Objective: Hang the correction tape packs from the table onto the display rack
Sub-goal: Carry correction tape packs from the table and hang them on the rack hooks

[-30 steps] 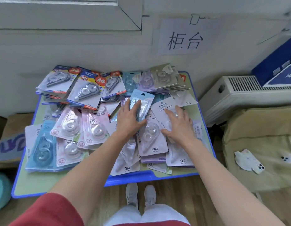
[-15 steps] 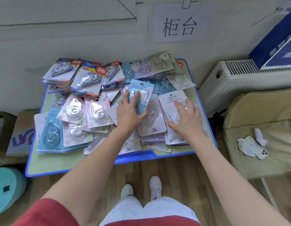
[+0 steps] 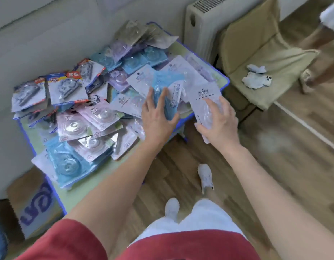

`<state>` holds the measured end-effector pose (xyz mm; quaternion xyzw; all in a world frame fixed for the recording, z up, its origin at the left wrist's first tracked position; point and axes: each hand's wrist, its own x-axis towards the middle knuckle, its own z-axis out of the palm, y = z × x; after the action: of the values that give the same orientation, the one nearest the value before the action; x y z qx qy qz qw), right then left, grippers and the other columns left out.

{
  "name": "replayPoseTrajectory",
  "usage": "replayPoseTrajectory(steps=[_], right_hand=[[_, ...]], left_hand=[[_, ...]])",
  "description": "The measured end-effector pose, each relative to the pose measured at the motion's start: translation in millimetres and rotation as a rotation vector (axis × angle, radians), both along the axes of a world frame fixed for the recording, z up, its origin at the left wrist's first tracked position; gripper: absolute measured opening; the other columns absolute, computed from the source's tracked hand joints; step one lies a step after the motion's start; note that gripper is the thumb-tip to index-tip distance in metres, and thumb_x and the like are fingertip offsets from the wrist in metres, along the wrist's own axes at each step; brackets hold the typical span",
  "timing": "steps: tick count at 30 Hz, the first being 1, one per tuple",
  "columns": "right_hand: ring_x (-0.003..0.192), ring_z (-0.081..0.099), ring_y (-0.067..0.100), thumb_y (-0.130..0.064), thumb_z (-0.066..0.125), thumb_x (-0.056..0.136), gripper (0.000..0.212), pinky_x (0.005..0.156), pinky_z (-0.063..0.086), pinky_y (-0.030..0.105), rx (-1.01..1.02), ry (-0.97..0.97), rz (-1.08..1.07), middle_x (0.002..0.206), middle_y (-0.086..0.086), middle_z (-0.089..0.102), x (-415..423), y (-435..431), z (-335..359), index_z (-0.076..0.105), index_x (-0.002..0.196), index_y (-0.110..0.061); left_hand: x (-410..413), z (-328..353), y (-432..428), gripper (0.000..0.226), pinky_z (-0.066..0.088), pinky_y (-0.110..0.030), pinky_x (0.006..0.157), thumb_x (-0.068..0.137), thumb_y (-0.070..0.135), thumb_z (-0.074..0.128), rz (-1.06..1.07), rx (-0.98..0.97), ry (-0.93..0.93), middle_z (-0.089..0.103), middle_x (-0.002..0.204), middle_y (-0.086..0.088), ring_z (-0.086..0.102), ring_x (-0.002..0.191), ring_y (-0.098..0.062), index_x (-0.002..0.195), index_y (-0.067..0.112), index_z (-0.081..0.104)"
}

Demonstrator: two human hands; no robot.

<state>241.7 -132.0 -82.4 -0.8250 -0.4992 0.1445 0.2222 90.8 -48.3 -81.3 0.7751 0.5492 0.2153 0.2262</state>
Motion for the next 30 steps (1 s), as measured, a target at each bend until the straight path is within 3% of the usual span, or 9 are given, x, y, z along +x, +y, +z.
replayPoseTrajectory(steps=[15, 23, 30], right_hand=[[0.130, 0.028, 0.030, -0.033, 0.072, 0.077, 0.073, 0.103, 0.023, 0.037, -0.064, 0.101, -0.624, 0.150, 0.007, 0.024, -20, -280, -37, 0.040, 0.142, -0.024], [0.122, 0.036, 0.031, -0.034, 0.071, 0.077, 0.069, 0.098, 0.029, 0.039, -0.088, 0.119, -0.917, 0.149, 0.003, 0.025, -9, -466, -44, 0.042, 0.140, -0.025], [0.126, 0.030, 0.031, -0.033, 0.069, 0.080, 0.070, 0.103, 0.031, 0.045, -0.089, 0.153, -1.067, 0.151, 0.004, 0.021, 22, -608, -45, 0.037, 0.143, -0.025]], left_hand=[[58, -49, -207, 0.076, 0.020, -0.043, 0.114, 0.086, 0.042, 0.063, -0.572, -0.071, 0.151, 0.013, 0.159, -0.008, 0.018, 0.142, -0.028, 0.150, 0.028, 0.025], [103, -68, -375, 0.074, 0.022, -0.042, 0.112, 0.086, 0.039, 0.063, -0.775, -0.111, 0.180, 0.013, 0.158, -0.009, 0.019, 0.140, -0.029, 0.149, 0.028, 0.026], [161, -68, -514, 0.074, 0.021, -0.042, 0.113, 0.087, 0.038, 0.063, -0.897, -0.138, 0.184, 0.012, 0.158, -0.009, 0.019, 0.140, -0.029, 0.150, 0.028, 0.024]])
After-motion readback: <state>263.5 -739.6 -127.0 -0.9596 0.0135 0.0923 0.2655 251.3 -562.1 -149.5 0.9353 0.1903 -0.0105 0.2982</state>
